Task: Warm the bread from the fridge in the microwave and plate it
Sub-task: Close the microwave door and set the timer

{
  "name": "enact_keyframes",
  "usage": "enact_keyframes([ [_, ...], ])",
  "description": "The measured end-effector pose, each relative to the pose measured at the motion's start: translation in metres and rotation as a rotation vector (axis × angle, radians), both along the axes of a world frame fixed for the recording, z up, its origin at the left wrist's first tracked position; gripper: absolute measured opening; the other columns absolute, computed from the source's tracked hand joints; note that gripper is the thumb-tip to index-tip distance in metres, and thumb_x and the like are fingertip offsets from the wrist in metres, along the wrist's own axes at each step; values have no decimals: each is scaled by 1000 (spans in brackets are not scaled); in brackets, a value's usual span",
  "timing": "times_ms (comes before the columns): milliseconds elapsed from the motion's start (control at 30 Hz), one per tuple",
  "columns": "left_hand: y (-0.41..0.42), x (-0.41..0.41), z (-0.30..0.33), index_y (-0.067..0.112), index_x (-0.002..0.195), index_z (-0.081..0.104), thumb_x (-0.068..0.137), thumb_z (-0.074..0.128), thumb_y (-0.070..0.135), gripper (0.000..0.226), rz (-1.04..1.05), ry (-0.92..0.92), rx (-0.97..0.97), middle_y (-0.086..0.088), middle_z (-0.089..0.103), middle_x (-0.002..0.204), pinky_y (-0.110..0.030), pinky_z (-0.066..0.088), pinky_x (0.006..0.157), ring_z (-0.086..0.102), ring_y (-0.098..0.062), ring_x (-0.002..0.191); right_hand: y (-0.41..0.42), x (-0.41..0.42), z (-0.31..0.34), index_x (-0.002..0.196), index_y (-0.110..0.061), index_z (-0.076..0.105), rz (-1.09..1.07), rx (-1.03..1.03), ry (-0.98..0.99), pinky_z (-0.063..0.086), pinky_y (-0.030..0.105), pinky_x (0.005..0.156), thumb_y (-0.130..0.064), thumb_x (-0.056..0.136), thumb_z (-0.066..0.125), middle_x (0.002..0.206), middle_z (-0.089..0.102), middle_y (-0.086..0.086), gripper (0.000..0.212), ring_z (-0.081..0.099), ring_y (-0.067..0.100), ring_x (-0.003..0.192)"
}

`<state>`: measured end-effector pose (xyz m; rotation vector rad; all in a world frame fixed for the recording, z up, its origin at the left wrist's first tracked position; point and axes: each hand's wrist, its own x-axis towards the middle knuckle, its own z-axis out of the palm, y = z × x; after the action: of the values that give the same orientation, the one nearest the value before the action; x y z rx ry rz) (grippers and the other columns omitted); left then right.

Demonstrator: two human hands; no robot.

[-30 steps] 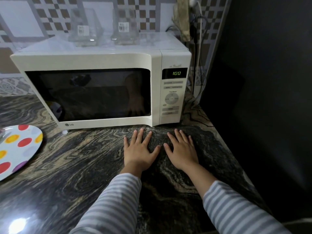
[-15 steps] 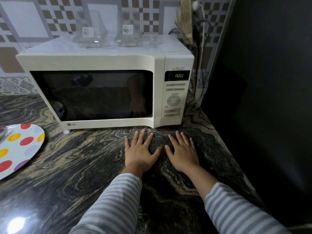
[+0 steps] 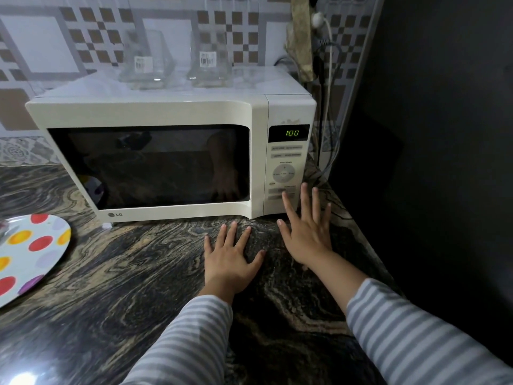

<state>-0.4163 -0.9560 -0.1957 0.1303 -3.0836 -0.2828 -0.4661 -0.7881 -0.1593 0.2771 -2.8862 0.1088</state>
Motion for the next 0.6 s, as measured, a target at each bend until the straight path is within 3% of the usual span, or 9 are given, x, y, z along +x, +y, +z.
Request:
enact_keyframes([
  [200, 0, -1, 0, 42, 150, 8, 85, 20, 74, 73, 5, 4, 0, 7, -2, 161, -51, -8, 117, -9, -16, 148, -3, -5, 4, 149, -33, -14, -7, 30, 17, -13, 57, 114, -52, 99, 21, 156, -27, 12, 65, -26, 32, 143],
  [433, 0, -2, 0, 42, 150, 7, 85, 20, 74, 73, 9, 0, -4, 8, -2, 161, -52, -6, 117, -10, -16, 148, -16, -1, 9, 151, -30, -12, -58, 55, -14, -17, 59, 111, -52, 99, 22, 153, -32, 15, 66, -34, 31, 139],
  [600, 0, -1, 0, 41, 150, 1, 88, 22, 71, 73, 1, -4, 17, 7, -4, 161, -51, -8, 117, -11, -17, 147, -11, 5, 14, 149, -32, -17, -32, 26, -78, -18, 59, 111, -54, 98, 24, 153, -36, 9, 69, -33, 29, 140],
])
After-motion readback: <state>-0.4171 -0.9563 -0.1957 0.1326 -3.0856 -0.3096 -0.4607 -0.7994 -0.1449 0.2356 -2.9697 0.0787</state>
